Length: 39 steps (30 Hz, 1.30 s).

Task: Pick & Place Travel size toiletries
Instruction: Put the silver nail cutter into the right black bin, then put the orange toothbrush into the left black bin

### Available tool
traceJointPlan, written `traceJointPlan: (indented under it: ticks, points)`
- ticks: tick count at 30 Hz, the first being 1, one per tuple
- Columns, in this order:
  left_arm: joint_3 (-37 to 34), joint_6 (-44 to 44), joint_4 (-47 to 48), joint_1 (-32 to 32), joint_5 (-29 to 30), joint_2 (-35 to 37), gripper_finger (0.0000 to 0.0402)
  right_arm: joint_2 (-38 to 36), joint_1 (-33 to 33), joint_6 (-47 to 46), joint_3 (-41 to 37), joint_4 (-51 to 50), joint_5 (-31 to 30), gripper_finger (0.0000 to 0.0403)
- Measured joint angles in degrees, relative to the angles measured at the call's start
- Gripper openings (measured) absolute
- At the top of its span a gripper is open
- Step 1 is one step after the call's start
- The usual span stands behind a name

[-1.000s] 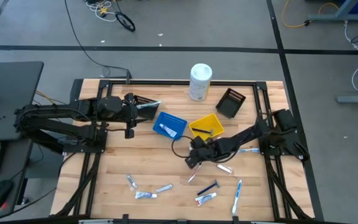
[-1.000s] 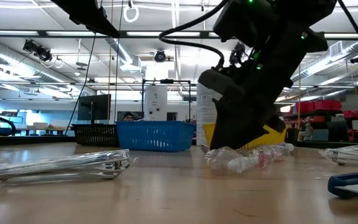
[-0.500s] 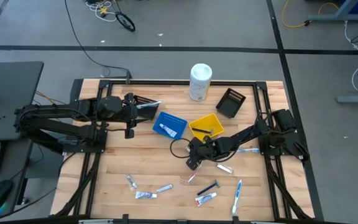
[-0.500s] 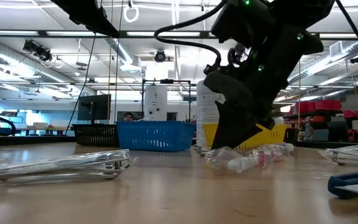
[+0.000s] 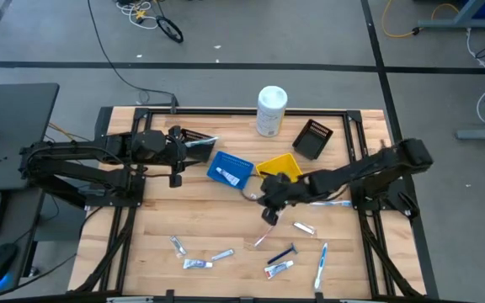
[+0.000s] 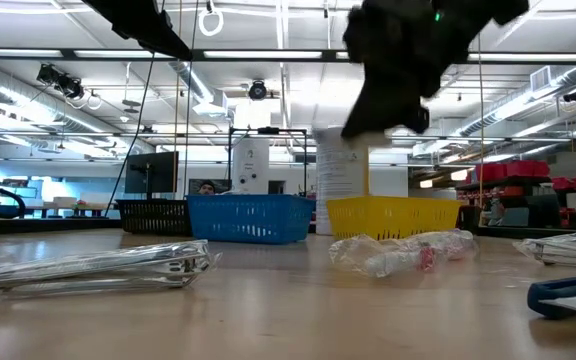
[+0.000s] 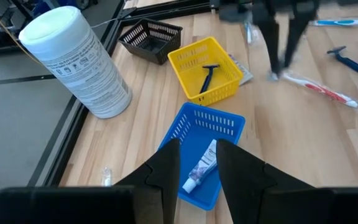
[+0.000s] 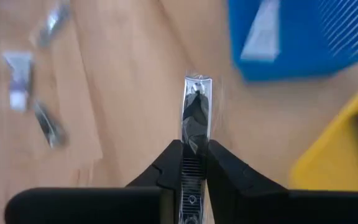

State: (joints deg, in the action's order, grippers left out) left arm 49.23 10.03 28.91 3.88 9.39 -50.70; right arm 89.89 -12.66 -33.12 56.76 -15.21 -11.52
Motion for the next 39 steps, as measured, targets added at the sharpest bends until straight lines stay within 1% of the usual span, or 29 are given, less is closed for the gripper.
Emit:
traceJointPlan:
  ticks: [2,3,6,7,8,9,12,14,15,17,20,22,25,26,32,36,39]
  points:
    - [0.0,0.6,0.0,0.0,0.0,0.0,0.0112,-3.8,0.0,2.2,0.1,-2.1,-4.5,0.0053]
    - [0.0,0.7,-0.1,0.0,0.0,0.0,0.0112,-5.7,0.0,2.9,0.1,-4.0,-7.9,0.0053]
    - [0.0,2.5,-0.2,0.0,0.0,0.0,0.0112,-10.3,0.5,4.0,0.1,-12.7,-21.1,0.0053]
    - [0.0,3.2,-0.2,0.0,0.0,0.0,0.0112,-11.5,1.2,3.1,0.1,-16.5,-24.8,0.0053]
    - [0.0,3.9,-0.2,0.0,0.0,0.0,0.0112,-12.6,2.4,1.7,0.1,-20.4,-27.3,0.0053]
    - [0.0,4.2,-0.2,0.0,0.0,0.0,0.0112,-13.6,3.8,-0.4,0.1,-24.5,-28.5,0.0053]
    - [0.0,4.3,-0.2,0.0,0.0,0.0,0.0112,-15.0,9.3,-7.9,0.1,-36.1,-29.0,0.0053]
    - [0.0,3.9,-0.2,0.0,0.0,0.0,0.0112,-15.0,13.1,-9.8,0.1,-42.2,-30.1,0.0053]
    - [0.0,3.6,-0.2,0.0,0.0,0.0,0.0112,-15.0,15.2,-9.9,0.1,-43.5,-30.6,0.0053]
    - [0.0,2.8,-0.2,0.0,0.0,0.0,0.0112,-14.6,19.1,-8.6,-0.1,-43.1,-30.5,0.0054]
    - [0.0,2.8,-0.2,0.0,0.0,0.0,0.0112,-14.5,24.4,-4.0,-2.1,-38.4,-29.1,0.0056]
    - [0.0,2.9,-0.2,0.0,0.0,0.0,0.0112,-14.4,27.9,0.3,-4.2,-34.3,-25.2,0.0063]
    - [0.0,2.6,-0.2,0.0,0.0,0.0,0.0112,-14.4,32.8,5.5,-8.0,-28.1,-16.9,0.0083]
    - [0.0,2.6,-0.2,0.0,0.0,0.0,0.0112,-14.4,34.1,6.9,-9.5,-25.5,-15.6,0.0092]
    - [0.0,3.5,-0.2,0.0,0.0,0.0,0.0112,-14.4,40.4,12.2,-17.3,-12.6,-15.4,0.0141]
    - [0.0,3.5,-0.2,0.0,0.0,0.0,0.0112,-14.4,42.6,12.5,-18.9,-10.2,-15.2,0.0155]
    - [0.0,3.5,-0.2,0.0,0.0,0.0,0.0112,-14.4,42.6,12.5,-18.9,-8.6,-13.2,0.0157]
